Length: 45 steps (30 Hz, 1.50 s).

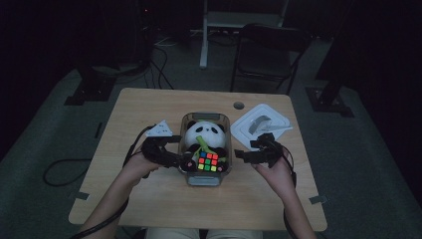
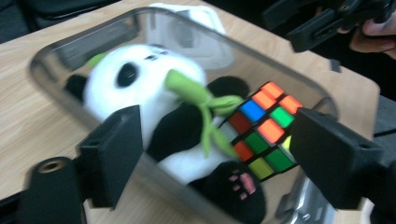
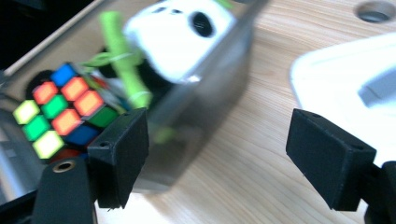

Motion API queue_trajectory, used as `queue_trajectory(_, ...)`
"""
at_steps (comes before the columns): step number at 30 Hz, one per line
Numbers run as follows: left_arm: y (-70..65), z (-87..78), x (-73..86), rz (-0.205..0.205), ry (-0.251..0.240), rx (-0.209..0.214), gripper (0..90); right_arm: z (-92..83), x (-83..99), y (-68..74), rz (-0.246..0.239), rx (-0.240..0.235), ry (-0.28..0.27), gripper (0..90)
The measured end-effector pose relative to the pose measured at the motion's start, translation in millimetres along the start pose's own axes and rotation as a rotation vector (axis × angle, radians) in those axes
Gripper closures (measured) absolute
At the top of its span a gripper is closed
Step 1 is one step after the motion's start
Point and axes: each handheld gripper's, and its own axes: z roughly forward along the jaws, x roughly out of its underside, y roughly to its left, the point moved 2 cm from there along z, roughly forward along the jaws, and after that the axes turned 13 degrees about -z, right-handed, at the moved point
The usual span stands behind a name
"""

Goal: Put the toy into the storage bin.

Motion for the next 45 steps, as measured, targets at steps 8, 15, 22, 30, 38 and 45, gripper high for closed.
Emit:
queue_trajectory(8,20.3,-4.7,13.3,-0.048,-0.012,-0.075,10.1,-2.6,21.9,-26.7,0.123,0.065,-0.022,23.6)
queue_trajectory(15,34.0,-3.5,27.3,-0.072,-0.009,-0.111,0.5,0.0,39.5,-44.8,0.179,0.138,-0.018,28.6)
queue_trajectory(22,46.6,-3.6,43.8,-0.104,-0.006,-0.112,0.5,9.6,58.9,-58.7,0.206,0.200,0.005,22.9)
queue_trajectory(30,60.0,-1.8,62.2,-0.118,-0.009,-0.133,0.5,19.9,69.7,-66.1,0.215,0.249,0.013,12.7)
queue_trajectory(38,68.0,7.3,81.8,-0.107,0.022,-0.184,0.5,24.9,62.0,-70.7,0.227,0.336,-0.031,11.2)
queue_trajectory(45,68.8,9.2,91.8,-0.106,0.035,-0.210,0.6,38.2,46.8,-79.4,0.231,0.341,-0.026,12.4)
